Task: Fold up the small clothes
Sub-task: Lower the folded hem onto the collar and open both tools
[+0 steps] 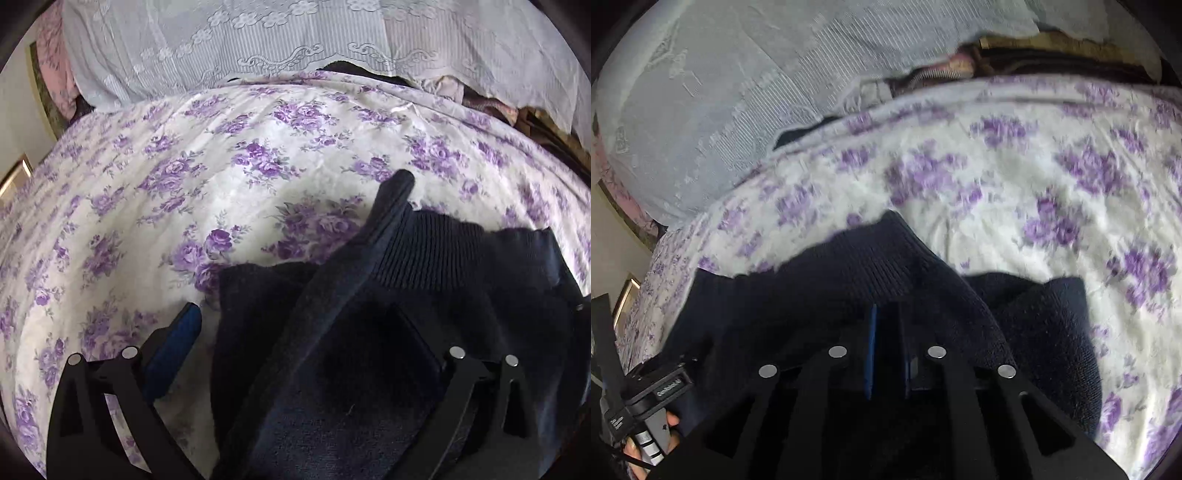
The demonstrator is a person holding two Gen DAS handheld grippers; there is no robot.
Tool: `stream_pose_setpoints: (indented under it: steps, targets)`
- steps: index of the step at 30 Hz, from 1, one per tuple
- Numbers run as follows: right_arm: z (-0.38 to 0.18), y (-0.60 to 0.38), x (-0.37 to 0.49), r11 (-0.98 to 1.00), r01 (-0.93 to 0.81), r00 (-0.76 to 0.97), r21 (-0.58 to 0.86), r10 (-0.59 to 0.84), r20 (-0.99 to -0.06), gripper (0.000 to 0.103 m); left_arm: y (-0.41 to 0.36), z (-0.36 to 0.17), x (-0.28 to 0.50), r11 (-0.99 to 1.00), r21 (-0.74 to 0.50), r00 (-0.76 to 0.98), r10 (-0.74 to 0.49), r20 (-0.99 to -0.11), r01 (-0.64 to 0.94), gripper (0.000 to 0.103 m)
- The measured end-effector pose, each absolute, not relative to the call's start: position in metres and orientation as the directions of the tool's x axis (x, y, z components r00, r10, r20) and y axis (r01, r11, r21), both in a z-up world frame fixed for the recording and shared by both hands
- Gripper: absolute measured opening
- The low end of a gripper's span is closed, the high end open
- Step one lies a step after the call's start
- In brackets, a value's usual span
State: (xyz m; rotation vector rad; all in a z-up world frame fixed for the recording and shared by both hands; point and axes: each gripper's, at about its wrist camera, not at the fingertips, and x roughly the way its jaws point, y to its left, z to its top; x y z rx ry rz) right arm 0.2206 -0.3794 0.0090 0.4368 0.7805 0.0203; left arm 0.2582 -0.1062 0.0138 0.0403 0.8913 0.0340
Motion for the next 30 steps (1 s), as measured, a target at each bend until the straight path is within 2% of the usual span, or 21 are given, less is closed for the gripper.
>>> stream_pose_setpoints:
  steps: [1, 3, 6, 9, 12, 16, 20, 23, 26, 30]
  targets:
    - [0.012, -0.382, 0.217, 0.902, 0.147, 0.728, 0.406, 0.179, -0.662, 0.007, -0.106, 0.014, 0.257, 0.998, 0.056, 0.632, 0.05, -0.773, -0.012, 0.098]
    - [0.022, -0.384, 0.2, 0.902, 0.151, 0.762, 0.404, 0.154, -0.629, 0.013, -0.104, 0.016, 0.254, 0.998, 0.058, 0.64, 0.056, -0.766, -0.017, 0.097]
    - [0.03, -0.377, 0.17, 0.905, 0.113, 0.784, 0.409, 0.172, -0.597, 0.013, -0.104, 0.025, 0.24, 0.996, 0.089, 0.659, 0.064, -0.749, 0.004, 0.091]
    - [0.037, -0.369, 0.139, 0.917, 0.088, 0.797, 0.39, 0.17, -0.58, 0.013, -0.111, 0.036, 0.216, 0.991, 0.122, 0.678, 0.05, -0.734, 0.059, 0.088]
    - [0.034, -0.364, 0.117, 0.916, 0.074, 0.783, 0.395, 0.192, -0.591, 0.013, -0.115, 0.045, 0.19, 0.982, 0.161, 0.695, 0.051, -0.717, 0.094, 0.088]
    - [0.015, -0.36, 0.105, 0.923, 0.09, 0.733, 0.375, 0.193, -0.652, 0.01, -0.113, 0.036, 0.167, 0.974, 0.207, 0.691, 0.088, -0.717, 0.092, 0.088]
    - [0.014, -0.363, 0.098, 0.917, 0.098, 0.742, 0.388, 0.192, -0.643, 0.007, -0.102, 0.016, 0.161, 0.977, 0.203, 0.675, 0.102, -0.731, 0.071, 0.089]
    - [0.021, -0.363, 0.079, 0.919, 0.089, 0.765, 0.385, 0.184, -0.616, 0.013, -0.099, 0.024, 0.154, 0.976, 0.209, 0.676, 0.113, -0.728, 0.061, 0.088]
    - [0.026, -0.362, 0.064, 0.921, 0.076, 0.781, 0.382, 0.183, -0.597, 0.013, -0.1, 0.027, 0.141, 0.97, 0.232, 0.692, 0.12, -0.712, 0.07, 0.087]
    - [0.017, -0.362, 0.068, 0.929, 0.09, 0.744, 0.359, 0.177, -0.644, 0.012, -0.102, 0.024, 0.132, 0.961, 0.266, 0.701, 0.138, -0.7, 0.077, 0.087]
